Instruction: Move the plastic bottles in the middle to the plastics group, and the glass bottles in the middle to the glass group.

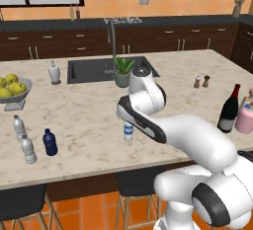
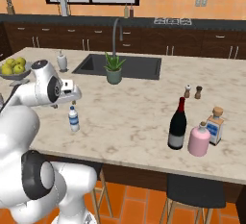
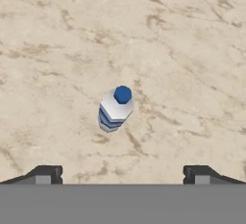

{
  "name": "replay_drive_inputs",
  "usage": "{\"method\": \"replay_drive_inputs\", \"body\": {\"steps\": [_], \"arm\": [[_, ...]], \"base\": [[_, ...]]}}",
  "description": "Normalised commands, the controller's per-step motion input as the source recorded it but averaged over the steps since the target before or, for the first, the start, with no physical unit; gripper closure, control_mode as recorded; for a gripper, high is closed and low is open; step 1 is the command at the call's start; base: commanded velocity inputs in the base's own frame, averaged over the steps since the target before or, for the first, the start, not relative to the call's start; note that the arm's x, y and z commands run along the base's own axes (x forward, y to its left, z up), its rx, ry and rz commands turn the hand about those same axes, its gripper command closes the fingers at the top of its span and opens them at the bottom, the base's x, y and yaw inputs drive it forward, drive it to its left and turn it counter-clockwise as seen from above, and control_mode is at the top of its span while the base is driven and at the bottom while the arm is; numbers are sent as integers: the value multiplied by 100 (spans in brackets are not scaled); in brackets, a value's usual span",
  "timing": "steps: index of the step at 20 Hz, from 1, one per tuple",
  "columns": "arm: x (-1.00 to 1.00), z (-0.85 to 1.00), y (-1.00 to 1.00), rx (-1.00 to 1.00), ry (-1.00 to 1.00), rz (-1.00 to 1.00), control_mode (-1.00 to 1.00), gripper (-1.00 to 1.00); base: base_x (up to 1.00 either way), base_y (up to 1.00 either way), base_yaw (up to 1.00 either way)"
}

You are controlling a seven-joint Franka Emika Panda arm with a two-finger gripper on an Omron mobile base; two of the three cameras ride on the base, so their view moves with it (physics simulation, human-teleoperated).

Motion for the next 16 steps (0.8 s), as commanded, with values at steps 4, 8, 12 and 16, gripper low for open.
{"method": "replay_drive_inputs", "body": {"steps": [4, 8, 12, 16], "arm": [[47, -16, -9, 2, 0, 0, -100, -100], [54, -17, 10, 1, 0, 0, -100, -100], [18, -18, 15, 4, 1, 0, -100, -100], [2, -23, 17, 5, 6, 0, -100, -100]], "base": [[0, 0, 0], [0, 0, 0], [0, 0, 0], [0, 0, 0]]}}
